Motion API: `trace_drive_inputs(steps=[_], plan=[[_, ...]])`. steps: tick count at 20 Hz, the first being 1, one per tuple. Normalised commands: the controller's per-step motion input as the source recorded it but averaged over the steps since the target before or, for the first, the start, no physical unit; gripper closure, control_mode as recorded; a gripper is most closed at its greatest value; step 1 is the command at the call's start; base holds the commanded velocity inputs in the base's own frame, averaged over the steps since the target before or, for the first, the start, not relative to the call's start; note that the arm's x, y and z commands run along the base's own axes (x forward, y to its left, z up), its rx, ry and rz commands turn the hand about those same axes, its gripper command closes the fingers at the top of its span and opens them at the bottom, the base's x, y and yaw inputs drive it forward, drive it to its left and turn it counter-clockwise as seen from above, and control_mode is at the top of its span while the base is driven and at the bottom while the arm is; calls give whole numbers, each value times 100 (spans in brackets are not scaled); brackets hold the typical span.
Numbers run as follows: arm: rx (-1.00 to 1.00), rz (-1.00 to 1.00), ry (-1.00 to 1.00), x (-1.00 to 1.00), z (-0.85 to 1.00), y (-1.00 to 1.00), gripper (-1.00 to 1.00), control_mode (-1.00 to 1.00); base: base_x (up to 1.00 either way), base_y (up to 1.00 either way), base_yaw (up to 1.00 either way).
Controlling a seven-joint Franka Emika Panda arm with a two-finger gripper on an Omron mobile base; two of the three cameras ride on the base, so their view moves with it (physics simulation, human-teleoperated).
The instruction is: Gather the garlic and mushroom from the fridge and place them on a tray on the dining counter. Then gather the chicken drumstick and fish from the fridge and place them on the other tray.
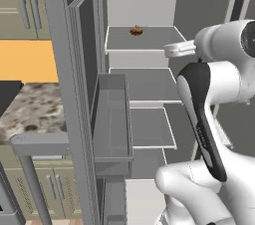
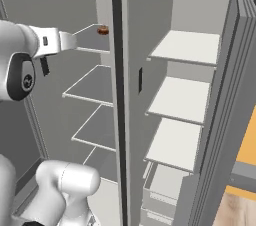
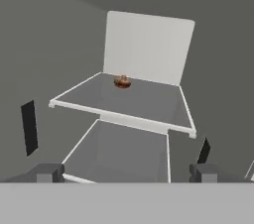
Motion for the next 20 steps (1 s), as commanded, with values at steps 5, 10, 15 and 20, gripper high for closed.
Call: trace_drive_inputs(steps=[5,10,15,20], plan=[[0,0,0,97,0,0,-100,-100,0,0,0],[0,-1,4,84,-2,0,-100,-100,0,0,0],[0,0,6,74,-7,0,-100,-100,0,0,0],[0,0,9,64,-13,4,-100,-100,0,0,0]])
